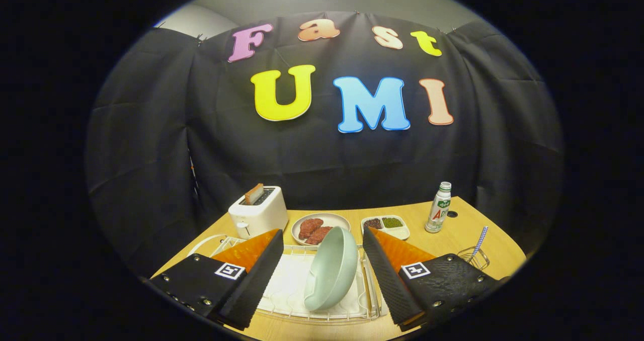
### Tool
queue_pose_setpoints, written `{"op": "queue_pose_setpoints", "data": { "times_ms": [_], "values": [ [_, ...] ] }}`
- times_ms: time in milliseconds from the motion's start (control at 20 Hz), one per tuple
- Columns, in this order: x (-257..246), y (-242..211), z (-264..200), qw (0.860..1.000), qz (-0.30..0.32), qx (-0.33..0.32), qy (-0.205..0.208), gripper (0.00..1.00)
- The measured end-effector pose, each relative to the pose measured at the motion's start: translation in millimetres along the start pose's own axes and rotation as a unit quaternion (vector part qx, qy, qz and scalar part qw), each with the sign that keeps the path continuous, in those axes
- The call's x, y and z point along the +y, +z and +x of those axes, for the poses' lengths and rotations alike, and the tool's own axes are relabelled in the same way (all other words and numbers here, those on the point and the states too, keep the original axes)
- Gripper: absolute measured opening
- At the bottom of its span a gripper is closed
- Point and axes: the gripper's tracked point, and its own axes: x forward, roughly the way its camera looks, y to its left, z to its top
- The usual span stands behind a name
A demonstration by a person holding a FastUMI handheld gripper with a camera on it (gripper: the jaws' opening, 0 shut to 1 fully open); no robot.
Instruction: Take the plate from the dish rack, then take the spoon from the basket and place it into the plate.
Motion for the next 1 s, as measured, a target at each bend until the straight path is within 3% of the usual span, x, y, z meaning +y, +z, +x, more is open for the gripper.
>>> {"op": "queue_pose_setpoints", "data": {
  "times_ms": [300,350,600,650,750,850,1000],
  "values": [
    [-7,-47,42,0.996,0.048,0.074,-0.026,0.97],
    [-8,-56,47,0.994,0.057,0.087,-0.027,0.91],
    [-4,-91,78,0.985,0.080,0.149,-0.021,0.87],
    [-3,-96,83,0.984,0.082,0.160,-0.018,0.74],
    [-4,-109,89,0.979,0.082,0.186,-0.021,0.68],
    [-14,-113,89,0.977,0.067,0.196,-0.042,0.40],
    [-24,-109,88,0.977,0.061,0.193,-0.069,0.36]
  ]
}}
